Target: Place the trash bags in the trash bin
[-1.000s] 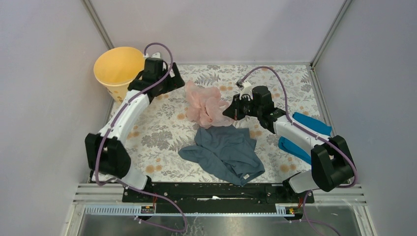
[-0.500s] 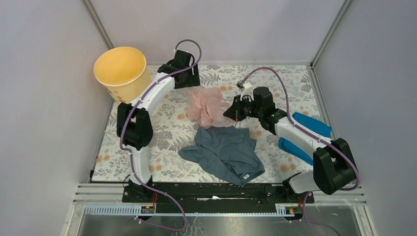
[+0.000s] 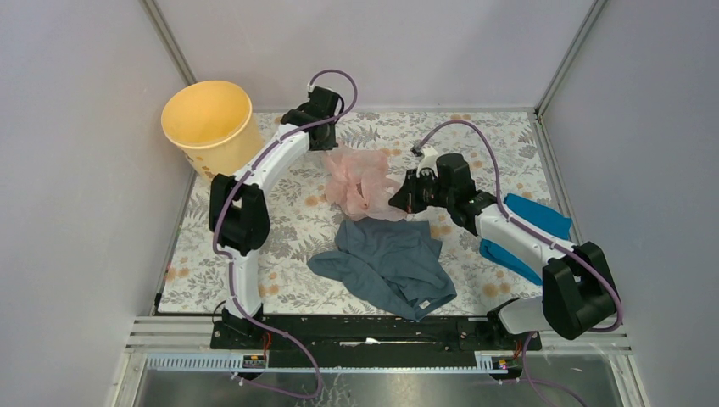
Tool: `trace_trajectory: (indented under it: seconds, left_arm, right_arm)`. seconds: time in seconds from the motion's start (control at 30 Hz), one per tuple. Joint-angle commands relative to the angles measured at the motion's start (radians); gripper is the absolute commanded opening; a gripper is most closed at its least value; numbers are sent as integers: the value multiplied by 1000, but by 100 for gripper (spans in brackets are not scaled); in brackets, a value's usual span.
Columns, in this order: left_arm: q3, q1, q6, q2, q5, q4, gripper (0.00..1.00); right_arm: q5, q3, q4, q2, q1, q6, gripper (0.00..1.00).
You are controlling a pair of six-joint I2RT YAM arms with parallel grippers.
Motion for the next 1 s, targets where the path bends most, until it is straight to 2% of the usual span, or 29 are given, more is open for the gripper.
trace_trajectory:
  seconds: [0.0,0.13,0.23,0.3,0.37,0.43,0.47,0.53,0.57,0.63,0.67,0.7,0.77,0.83,0.9,0.97]
  left_arm:
    - [-28,6,-6,-72,-38,98,3]
    - [-39,20,-15,-83,50,168,0]
    - [12,23,-12,-87,145,240,0]
    - [137,25,-16,-89,161,232,0]
    - [298,26,-8,-108,212,232,0]
    - [460,26,12,-165,359,284,0]
    - [473,16,26,-218,431,346,0]
    - [337,-56,106,-404,492,535,0]
    - [183,-105,170,-519,483,668,0]
    - [-162,-162,220,-738,399,960,0]
    - [-310,-164,200,-822,324,1059,0]
    - [-414,-164,188,-873,210,1100,0]
    - [-564,-159,186,-900,-18,1076,0]
    - [-639,-121,86,-832,-190,936,0]
    - [-653,-48,-82,-748,-91,730,0]
    - [-728,-8,-184,-710,47,709,0]
  right_arm:
    - [207,5,-125,-26,9,167,0]
    - [368,87,-225,92,-4,291,0]
    - [392,272,-305,196,-71,323,0]
    - [337,447,-357,267,-155,319,0]
    - [244,716,-474,334,-222,286,0]
    - [214,1005,-584,355,-235,205,0]
    - [193,1124,-615,347,-227,170,0]
    - [170,1272,-570,281,-160,61,0]
    - [213,1268,-518,221,-92,-24,0]
    - [244,1085,-300,31,28,-174,0]
    - [200,918,-142,-52,43,-200,0]
    - [208,668,47,-129,46,-206,0]
    - [351,367,321,-201,45,-203,0]
    - [512,220,370,-171,45,-190,0]
    - [575,164,307,-76,45,-168,0]
    - [575,188,167,37,45,-123,0]
